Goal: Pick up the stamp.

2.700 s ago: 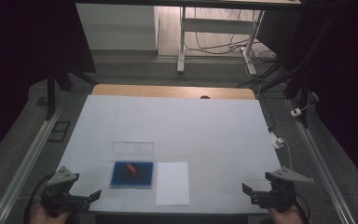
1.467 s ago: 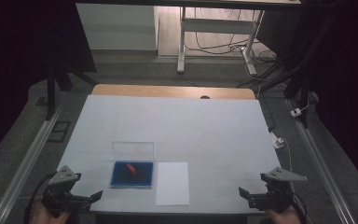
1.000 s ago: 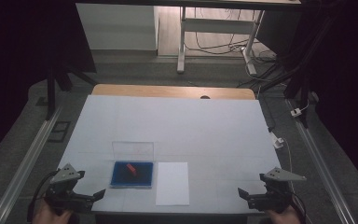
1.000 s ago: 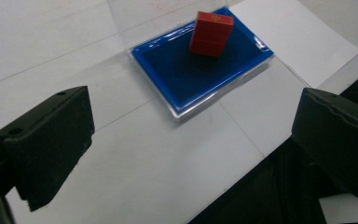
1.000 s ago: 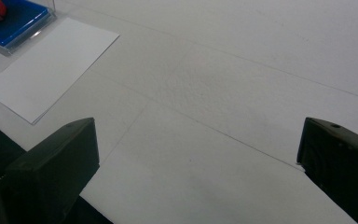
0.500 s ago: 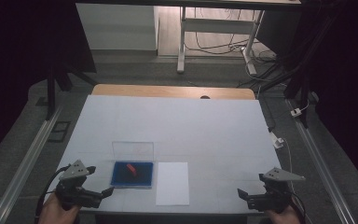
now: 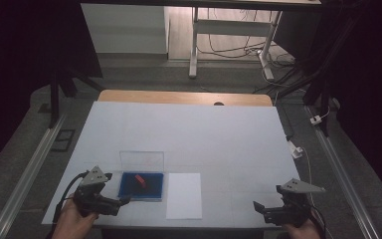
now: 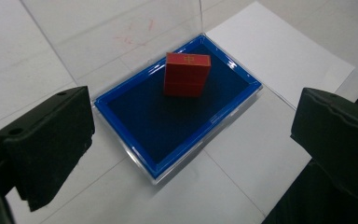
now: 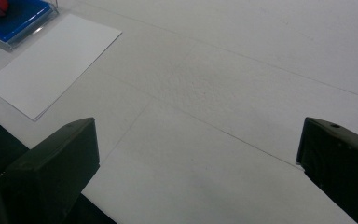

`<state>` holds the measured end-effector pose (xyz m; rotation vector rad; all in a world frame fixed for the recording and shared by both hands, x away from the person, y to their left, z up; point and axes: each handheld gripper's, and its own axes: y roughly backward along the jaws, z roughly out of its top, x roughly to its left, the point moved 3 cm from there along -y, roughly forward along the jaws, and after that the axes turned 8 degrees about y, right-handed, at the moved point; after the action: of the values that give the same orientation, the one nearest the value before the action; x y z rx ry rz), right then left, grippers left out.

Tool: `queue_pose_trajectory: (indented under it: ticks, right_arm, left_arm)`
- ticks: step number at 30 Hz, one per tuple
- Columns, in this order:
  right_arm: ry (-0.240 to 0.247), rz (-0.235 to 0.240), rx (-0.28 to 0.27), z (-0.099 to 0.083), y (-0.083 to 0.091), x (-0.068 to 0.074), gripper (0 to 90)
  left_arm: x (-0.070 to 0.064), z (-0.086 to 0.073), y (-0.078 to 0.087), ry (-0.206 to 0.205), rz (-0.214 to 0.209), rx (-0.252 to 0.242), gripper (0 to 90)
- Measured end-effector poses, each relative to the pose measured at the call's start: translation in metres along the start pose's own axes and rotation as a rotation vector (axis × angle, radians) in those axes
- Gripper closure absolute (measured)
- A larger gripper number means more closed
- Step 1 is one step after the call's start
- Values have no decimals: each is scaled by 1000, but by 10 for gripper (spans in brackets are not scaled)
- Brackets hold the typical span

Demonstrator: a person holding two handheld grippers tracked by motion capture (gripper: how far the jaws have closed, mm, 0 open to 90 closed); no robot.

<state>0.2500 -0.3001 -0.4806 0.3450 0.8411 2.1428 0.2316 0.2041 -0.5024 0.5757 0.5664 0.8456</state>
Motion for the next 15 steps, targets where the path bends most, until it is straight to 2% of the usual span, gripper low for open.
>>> queue_pose_trajectory:
  ticks: [8, 15]
  right_arm:
    - [5, 1, 3, 0, 0, 0, 0]
    - [6, 2, 2, 0, 0, 0, 0]
  left_arm:
    - [-1, 6, -17, -5, 9, 48, 0]
    - [-1, 15, -27, -2, 14, 55, 0]
